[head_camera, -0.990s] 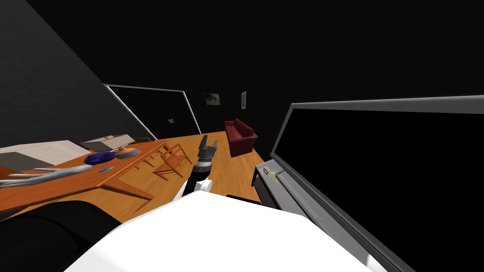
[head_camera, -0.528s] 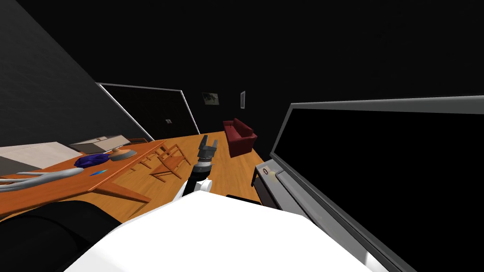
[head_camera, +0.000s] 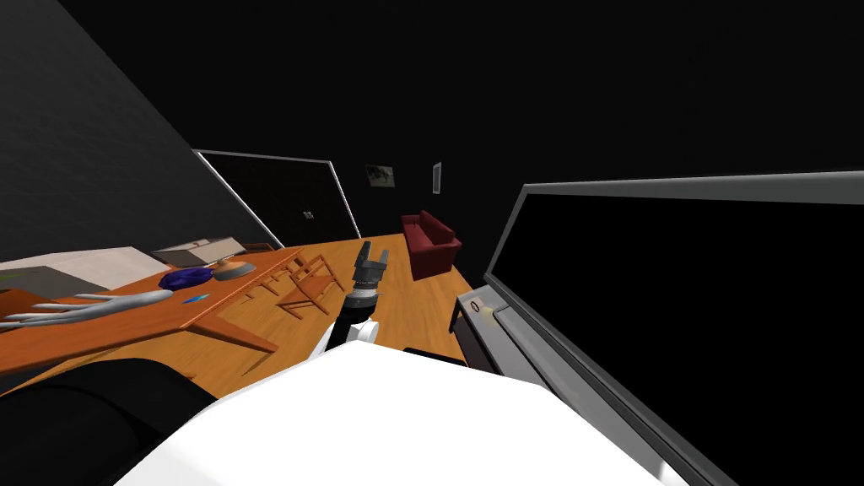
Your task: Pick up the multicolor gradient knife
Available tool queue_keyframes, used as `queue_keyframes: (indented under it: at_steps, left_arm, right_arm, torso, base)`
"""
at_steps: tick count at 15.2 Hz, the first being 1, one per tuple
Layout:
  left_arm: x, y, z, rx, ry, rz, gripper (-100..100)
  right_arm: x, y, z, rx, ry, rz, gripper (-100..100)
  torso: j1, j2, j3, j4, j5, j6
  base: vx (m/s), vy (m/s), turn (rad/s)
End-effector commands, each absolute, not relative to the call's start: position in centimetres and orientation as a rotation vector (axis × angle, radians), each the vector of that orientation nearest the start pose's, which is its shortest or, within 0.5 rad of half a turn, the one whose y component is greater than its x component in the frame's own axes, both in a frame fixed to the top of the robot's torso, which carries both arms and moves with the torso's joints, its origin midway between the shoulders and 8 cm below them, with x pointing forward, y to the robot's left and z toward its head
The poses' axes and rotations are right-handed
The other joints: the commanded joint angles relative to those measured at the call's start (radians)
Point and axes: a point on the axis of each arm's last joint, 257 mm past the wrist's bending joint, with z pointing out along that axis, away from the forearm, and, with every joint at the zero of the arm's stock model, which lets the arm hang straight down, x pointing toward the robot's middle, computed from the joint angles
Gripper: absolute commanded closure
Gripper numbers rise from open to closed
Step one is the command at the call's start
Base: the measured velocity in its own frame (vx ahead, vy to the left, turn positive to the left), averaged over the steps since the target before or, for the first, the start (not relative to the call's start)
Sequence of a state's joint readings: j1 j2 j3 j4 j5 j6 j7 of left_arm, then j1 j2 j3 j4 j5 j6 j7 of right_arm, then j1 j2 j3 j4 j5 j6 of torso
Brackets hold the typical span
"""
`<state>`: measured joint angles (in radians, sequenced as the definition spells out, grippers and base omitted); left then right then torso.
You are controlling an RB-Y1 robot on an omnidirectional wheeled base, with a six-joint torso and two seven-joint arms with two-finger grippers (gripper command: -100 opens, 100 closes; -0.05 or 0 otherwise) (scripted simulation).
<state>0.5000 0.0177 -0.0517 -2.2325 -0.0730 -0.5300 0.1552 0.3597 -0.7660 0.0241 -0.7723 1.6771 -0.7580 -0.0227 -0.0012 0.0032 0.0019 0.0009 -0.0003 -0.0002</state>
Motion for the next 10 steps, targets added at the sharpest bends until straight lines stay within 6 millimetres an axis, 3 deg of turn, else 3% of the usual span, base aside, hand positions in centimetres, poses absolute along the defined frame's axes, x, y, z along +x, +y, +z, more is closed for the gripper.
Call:
queue_keyframes:
  at_steps: [1,10]
  left_arm:
    - [35.16,25.19,0.76,-0.682,0.647,-1.451,0]
    - [35.16,25.18,0.76,-0.682,0.647,-1.451,0]
  right_arm:
    - [5.60,-54.65,-55.47,-0.689,2.919,0.054,100]
    - [5.84,-54.20,-54.69,-0.652,2.928,0.067,100]
  torso:
    - [0.000,0.000,0.000,0.000,0.000,0.000]
    - [0.003,0.003,0.001,0.000,0.001,0.001]
  base:
    - [-0.040,-0.023,0.087]
    - [-0.046,-0.002,0.054]
